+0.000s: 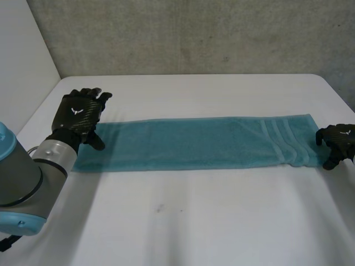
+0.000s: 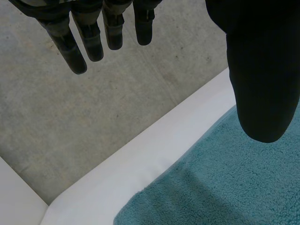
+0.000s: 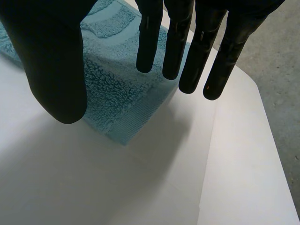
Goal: Fold the laundry
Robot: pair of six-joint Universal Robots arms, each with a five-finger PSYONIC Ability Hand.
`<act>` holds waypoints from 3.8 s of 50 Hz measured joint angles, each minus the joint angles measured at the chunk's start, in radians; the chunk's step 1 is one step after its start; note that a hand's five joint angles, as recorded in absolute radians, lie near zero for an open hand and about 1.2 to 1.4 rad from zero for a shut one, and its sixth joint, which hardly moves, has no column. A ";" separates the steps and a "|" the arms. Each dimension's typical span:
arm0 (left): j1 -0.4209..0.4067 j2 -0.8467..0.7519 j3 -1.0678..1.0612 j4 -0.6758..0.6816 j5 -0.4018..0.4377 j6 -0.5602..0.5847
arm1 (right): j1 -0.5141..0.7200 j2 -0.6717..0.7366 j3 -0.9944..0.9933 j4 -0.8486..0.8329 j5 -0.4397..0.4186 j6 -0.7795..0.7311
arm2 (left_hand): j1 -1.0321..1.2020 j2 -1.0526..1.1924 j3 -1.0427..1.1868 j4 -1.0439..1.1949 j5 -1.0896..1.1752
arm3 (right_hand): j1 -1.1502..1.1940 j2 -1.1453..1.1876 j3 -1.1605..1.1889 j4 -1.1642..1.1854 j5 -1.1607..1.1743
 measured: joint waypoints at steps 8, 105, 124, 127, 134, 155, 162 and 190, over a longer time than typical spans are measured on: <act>-0.002 -0.005 -0.003 0.000 0.001 0.000 | 0.001 0.025 -0.015 -0.018 0.001 -0.001 | 0.000 0.000 0.000 0.000 0.000 | 0.115 0.132 0.125 0.125 0.115; -0.077 -0.043 0.078 -0.015 -0.022 -0.006 | 0.448 -0.109 0.102 0.027 0.183 0.316 | 0.000 0.000 0.000 0.000 0.000 | 0.008 0.003 -0.005 -0.004 -0.007; -0.073 -0.007 0.046 -0.015 -0.034 -0.006 | 0.683 -0.008 -0.317 -0.006 0.271 0.297 | 0.000 0.000 0.000 0.000 0.000 | 0.402 0.564 0.577 0.590 0.567; -0.068 0.013 0.045 -0.015 -0.046 -0.007 | 0.827 0.079 -0.461 0.057 0.255 0.296 | 0.000 0.000 0.000 0.000 0.000 | 0.402 0.564 0.577 0.590 0.568; -0.045 0.059 0.048 -0.016 -0.080 -0.011 | 1.024 0.256 -0.615 0.112 0.215 0.277 | 0.000 0.000 0.000 0.000 0.000 | 0.400 0.540 0.544 0.553 0.549; -0.171 -0.192 0.407 -0.322 -0.010 -0.245 | 0.854 0.081 -0.507 0.151 0.350 0.418 | 0.000 0.000 0.000 0.000 0.000 | -0.302 -0.380 -0.389 -0.369 -0.345; -0.204 -0.323 0.477 -0.442 -0.026 -0.323 | 0.798 0.179 -0.535 0.230 0.229 0.491 | 0.000 0.000 0.000 0.000 0.000 | -0.302 -0.380 -0.389 -0.369 -0.345; -0.182 -0.019 0.550 -0.547 -0.103 -0.155 | 0.665 -0.085 -0.619 0.393 0.311 0.498 | 0.000 0.000 0.000 0.000 0.000 | -0.302 -0.380 -0.389 -0.369 -0.354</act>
